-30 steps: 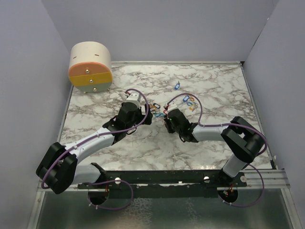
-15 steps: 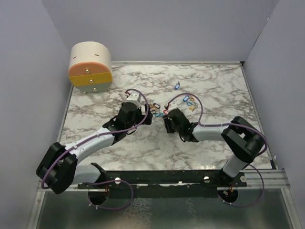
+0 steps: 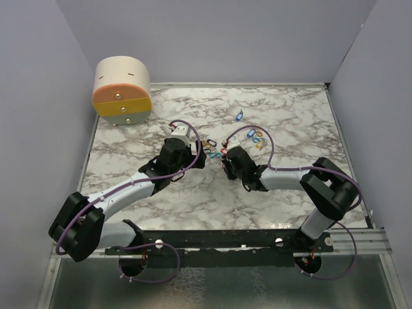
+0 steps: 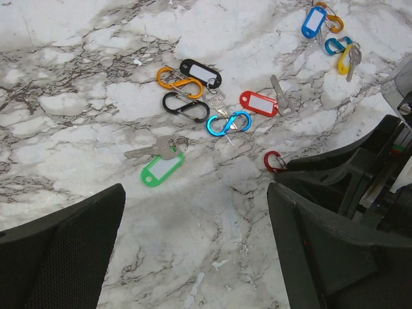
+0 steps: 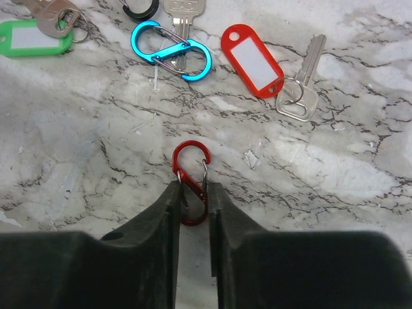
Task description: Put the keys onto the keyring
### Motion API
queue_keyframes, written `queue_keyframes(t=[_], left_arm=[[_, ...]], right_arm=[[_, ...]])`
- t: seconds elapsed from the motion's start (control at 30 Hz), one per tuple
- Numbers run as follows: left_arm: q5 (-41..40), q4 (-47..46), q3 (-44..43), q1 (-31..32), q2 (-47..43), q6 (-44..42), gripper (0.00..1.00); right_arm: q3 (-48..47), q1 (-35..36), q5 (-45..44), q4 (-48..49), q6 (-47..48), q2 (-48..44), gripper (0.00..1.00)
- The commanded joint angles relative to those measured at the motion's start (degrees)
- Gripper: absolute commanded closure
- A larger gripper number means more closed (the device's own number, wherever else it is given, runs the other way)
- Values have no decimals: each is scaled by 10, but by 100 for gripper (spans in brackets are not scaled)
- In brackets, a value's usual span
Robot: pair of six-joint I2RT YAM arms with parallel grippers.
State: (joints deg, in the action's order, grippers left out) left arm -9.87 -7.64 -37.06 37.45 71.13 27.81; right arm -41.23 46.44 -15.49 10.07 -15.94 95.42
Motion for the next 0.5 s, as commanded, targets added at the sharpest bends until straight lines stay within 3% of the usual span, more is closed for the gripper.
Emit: queue_keyframes(t=[0.0, 0.1, 0.47], left_arm=[[10, -10, 7, -4, -8, 6, 7], [10, -9, 6, -4, -9, 6, 7], [14, -15, 6, -4, -5, 9, 7]], right_arm=[[-8, 1, -14, -45, 1, 7, 89], [-10, 1, -17, -45, 3, 7, 99], [3, 1, -31, -31, 4, -22, 99]])
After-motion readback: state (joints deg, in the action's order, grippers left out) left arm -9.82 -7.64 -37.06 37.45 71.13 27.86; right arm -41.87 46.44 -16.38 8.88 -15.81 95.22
